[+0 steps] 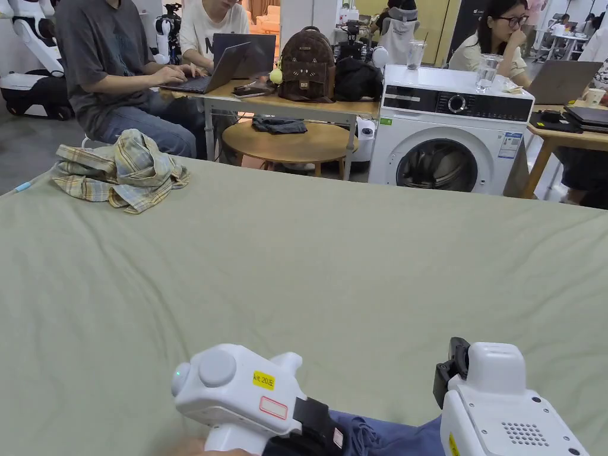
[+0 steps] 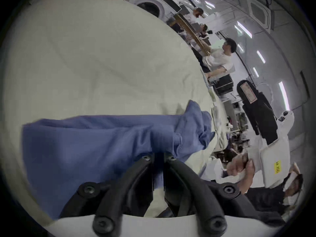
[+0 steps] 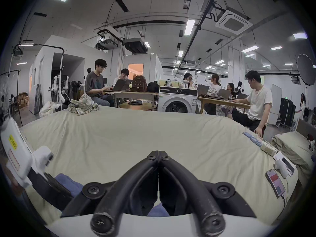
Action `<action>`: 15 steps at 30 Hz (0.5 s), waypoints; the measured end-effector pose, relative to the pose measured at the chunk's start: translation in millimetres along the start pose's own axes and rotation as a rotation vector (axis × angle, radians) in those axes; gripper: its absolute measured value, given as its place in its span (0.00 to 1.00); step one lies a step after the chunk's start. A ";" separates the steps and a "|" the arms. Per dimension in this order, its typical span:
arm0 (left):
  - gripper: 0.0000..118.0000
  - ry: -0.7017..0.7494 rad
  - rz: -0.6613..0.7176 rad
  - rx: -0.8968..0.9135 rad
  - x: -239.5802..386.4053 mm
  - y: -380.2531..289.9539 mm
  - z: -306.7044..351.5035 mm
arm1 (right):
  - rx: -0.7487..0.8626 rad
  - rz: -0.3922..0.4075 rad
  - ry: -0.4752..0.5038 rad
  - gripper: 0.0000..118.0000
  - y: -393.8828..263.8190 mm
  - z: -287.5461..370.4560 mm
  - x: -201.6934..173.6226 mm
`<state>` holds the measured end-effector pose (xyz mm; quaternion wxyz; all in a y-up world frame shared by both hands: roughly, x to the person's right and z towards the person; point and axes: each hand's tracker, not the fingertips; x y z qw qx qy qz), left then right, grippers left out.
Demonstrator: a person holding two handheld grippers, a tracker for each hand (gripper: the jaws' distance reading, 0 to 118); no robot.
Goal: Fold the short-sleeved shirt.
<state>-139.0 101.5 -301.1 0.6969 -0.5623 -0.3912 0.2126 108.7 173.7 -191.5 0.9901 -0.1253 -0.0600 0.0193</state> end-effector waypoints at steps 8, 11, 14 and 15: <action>0.01 -0.025 0.089 0.013 -23.3 -4.6 -33.5 | 0.004 -0.015 -0.018 0.00 -2.1 -0.7 8.7; 0.01 -0.015 0.077 0.020 -19.2 -5.9 -31.0 | 0.006 -0.027 -0.029 0.00 -3.9 -1.6 10.9; 0.02 -0.017 0.061 0.017 -14.4 -2.3 -22.5 | 0.013 -0.047 -0.047 0.00 -5.9 -0.7 13.1; 0.03 -0.027 0.059 0.025 -12.2 -1.4 -15.3 | 0.017 -0.053 -0.053 0.00 -6.5 -0.5 14.1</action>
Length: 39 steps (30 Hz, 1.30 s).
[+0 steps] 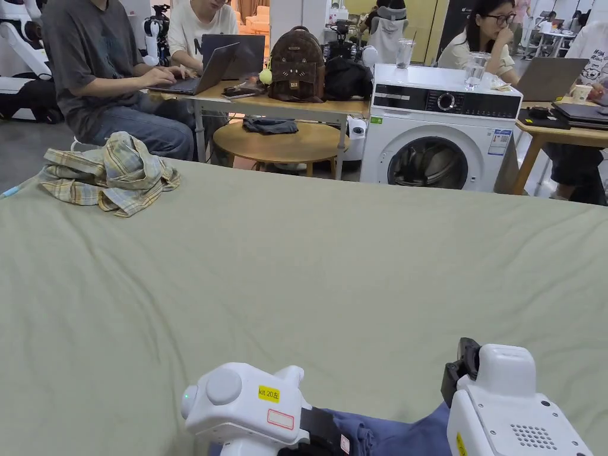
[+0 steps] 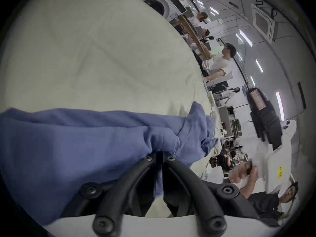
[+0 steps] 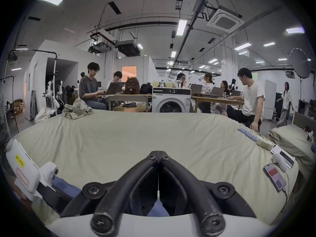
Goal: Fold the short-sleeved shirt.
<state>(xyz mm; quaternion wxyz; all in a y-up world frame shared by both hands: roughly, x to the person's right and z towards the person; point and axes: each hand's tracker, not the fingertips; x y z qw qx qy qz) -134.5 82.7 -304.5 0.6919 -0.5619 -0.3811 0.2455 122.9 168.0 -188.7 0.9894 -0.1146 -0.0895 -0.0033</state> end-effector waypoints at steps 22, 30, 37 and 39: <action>0.55 -0.062 0.116 0.173 -114.2 -17.2 114.8 | -0.021 -0.010 0.023 0.00 -0.7 -0.8 -1.8; 0.13 -0.198 0.158 0.159 -110.7 -26.7 85.8 | -0.004 -0.014 0.015 0.00 -1.1 4.5 0.6; 0.08 -0.172 0.128 0.216 -88.2 -38.0 103.4 | 0.003 0.010 -0.009 0.00 -1.1 3.8 2.9; 0.08 -0.189 0.118 0.244 -93.3 -33.1 114.6 | 0.007 0.015 -0.014 0.00 -0.9 3.8 3.9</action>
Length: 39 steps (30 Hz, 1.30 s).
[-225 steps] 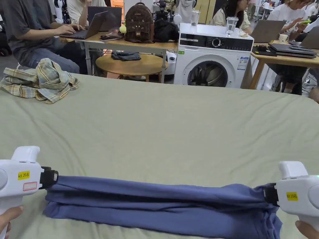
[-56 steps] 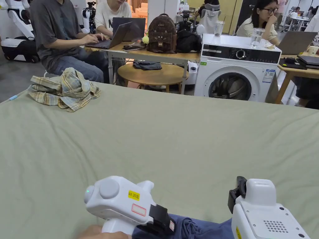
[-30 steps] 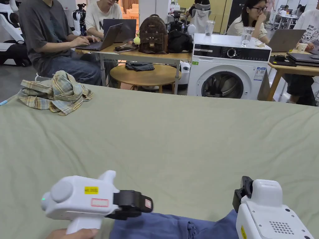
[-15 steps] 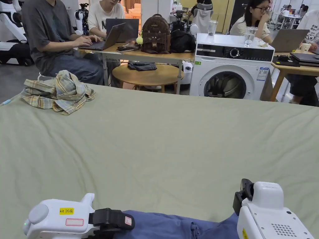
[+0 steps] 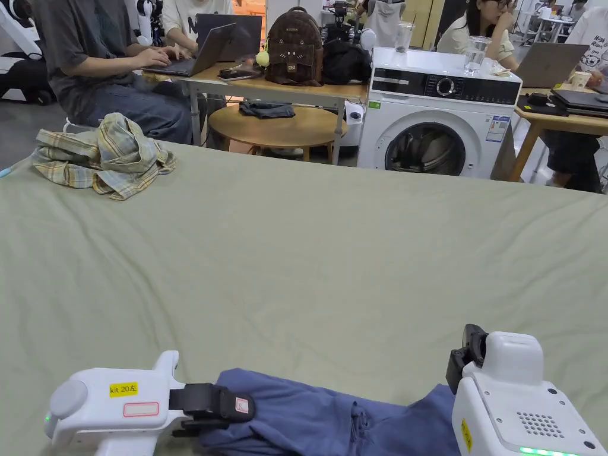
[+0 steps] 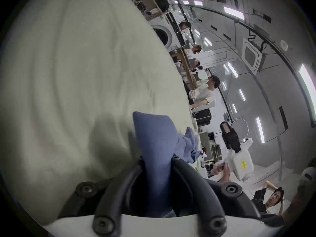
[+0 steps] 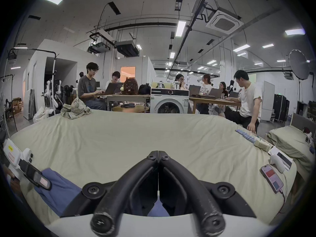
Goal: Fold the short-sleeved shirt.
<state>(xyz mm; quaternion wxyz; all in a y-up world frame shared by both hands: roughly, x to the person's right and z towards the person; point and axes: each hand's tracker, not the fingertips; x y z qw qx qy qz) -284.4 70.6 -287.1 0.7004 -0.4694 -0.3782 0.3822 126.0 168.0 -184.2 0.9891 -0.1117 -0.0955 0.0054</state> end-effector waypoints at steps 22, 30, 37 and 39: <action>0.08 0.321 -0.203 0.069 122.2 21.5 61.6 | 0.031 0.038 0.050 0.00 7.3 -2.1 -17.7; 0.08 0.399 -0.307 -0.120 180.8 8.0 -32.1 | 0.010 0.050 0.032 0.00 2.5 0.2 -6.5; 0.08 0.425 -0.317 -0.247 192.9 -2.9 -124.9 | -0.003 0.044 0.007 0.00 0.7 3.5 5.0; 0.08 0.459 -0.325 -0.291 193.6 -10.5 -151.0 | -0.005 0.044 0.002 0.00 -0.6 4.7 7.9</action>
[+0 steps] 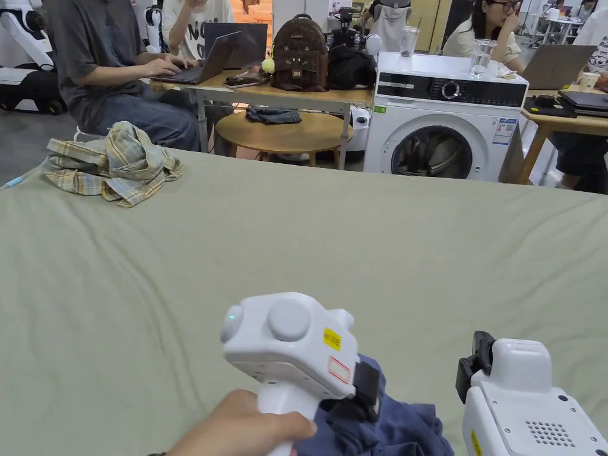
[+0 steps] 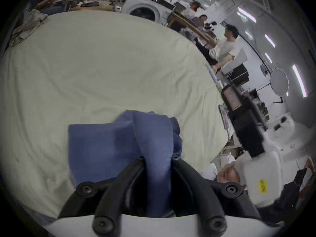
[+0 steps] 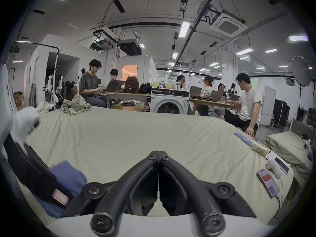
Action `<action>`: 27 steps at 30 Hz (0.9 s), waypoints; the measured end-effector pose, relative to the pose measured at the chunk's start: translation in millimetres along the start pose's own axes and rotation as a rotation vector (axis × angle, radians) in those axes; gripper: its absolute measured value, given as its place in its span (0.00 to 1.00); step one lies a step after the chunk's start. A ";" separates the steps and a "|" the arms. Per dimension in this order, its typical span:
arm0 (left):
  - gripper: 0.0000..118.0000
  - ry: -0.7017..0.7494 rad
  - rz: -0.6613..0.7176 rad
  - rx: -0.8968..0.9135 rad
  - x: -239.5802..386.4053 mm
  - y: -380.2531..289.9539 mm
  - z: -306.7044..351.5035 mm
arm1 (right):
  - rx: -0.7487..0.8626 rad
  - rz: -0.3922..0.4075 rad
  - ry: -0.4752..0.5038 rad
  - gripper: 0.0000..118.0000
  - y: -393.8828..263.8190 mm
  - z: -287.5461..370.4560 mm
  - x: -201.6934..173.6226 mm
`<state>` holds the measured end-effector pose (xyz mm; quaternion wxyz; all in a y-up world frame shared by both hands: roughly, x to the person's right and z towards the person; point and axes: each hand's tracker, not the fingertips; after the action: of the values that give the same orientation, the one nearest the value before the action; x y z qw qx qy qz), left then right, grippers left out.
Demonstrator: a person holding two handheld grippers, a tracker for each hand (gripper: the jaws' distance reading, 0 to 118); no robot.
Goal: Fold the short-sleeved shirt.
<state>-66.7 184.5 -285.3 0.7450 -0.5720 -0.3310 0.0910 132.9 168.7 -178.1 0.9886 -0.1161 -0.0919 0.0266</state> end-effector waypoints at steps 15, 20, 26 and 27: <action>0.40 -0.123 0.025 0.011 -0.8 -9.6 -23.4 | -0.013 -0.003 -0.017 0.00 -4.8 4.3 9.9; 0.26 -0.209 -0.006 0.134 -12.6 -14.1 8.7 | -0.013 -0.018 -0.024 0.00 -6.3 5.0 14.5; 0.05 -0.296 0.026 0.038 -17.9 -12.4 -33.8 | -0.018 -0.030 -0.027 0.00 -7.2 6.0 17.3; 0.05 -0.313 0.046 0.032 -17.5 -12.1 -44.3 | -0.017 -0.030 -0.029 0.00 -7.3 6.5 17.5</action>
<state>-56.5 136.4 -286.7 0.6909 -0.5463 -0.4285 0.2014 149.1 164.4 -167.1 0.9864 -0.1228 -0.1083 0.0127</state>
